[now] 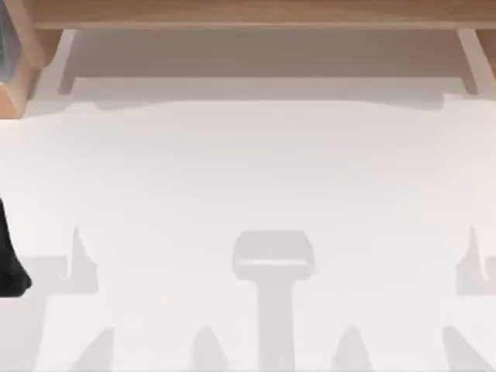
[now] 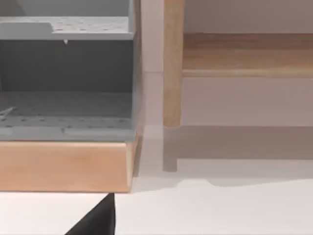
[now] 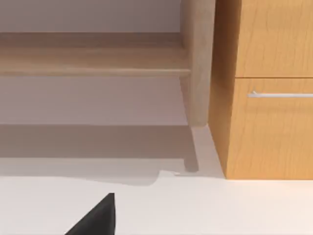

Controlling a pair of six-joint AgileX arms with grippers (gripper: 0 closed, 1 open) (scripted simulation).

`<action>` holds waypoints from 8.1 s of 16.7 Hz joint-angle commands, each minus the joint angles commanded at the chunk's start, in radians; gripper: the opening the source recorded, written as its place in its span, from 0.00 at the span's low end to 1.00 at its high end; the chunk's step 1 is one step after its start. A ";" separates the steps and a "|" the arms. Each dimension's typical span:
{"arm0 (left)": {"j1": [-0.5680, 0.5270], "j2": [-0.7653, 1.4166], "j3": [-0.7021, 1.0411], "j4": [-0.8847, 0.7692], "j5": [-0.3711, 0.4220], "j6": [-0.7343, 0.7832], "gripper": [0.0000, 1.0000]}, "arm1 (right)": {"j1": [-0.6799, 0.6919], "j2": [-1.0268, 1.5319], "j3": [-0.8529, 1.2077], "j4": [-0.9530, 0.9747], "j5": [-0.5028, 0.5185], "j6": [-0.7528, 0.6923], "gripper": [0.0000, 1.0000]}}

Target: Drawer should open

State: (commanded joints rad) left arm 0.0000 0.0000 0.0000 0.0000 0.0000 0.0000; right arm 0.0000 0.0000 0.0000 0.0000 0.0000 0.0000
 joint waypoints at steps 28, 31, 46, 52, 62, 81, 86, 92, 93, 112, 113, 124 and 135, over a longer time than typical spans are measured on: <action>0.000 0.000 0.000 0.000 0.000 0.000 1.00 | -0.550 1.270 0.436 0.839 -0.540 0.018 1.00; 0.000 0.000 0.000 0.000 0.000 0.000 1.00 | -0.549 1.297 0.456 0.853 -0.539 -0.016 1.00; 0.000 0.000 0.000 0.000 0.000 0.000 1.00 | -0.499 2.089 0.946 1.136 -0.463 -1.192 1.00; 0.000 0.000 0.000 0.000 0.000 0.000 1.00 | -0.463 2.284 1.085 1.201 -0.427 -1.529 1.00; 0.000 0.000 0.000 0.000 0.000 0.000 1.00 | -0.451 2.322 1.149 1.179 -0.414 -1.558 1.00; 0.000 0.000 0.000 0.000 0.000 0.000 1.00 | -0.436 2.353 1.214 1.144 -0.398 -1.558 0.10; 0.000 0.000 0.000 0.000 0.000 0.000 1.00 | -0.436 2.353 1.214 1.144 -0.398 -1.558 0.00; 0.000 0.000 0.000 0.000 0.000 0.000 1.00 | -0.440 2.354 1.211 1.144 -0.398 -1.556 0.00; 0.000 0.000 0.000 0.000 0.000 0.000 1.00 | -0.443 2.347 1.198 1.150 -0.401 -1.555 0.00; 0.000 0.000 0.000 0.000 0.000 0.000 1.00 | -0.543 2.188 0.828 1.365 -0.506 -1.554 0.00; 0.000 0.000 0.000 0.000 0.000 0.000 1.00 | -0.552 2.179 0.809 1.378 -0.513 -1.554 0.00; 0.000 0.000 0.000 0.000 0.000 0.000 1.00 | -0.609 2.125 0.665 1.463 -0.569 -1.550 0.00; 0.000 0.000 0.000 0.000 0.000 0.000 1.00 | -0.707 2.061 0.483 1.580 -0.675 -1.552 0.00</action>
State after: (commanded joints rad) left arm 0.0000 0.0000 0.0000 0.0000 0.0000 0.0000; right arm -0.7074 2.0612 0.4834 1.5803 -0.6748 -1.5516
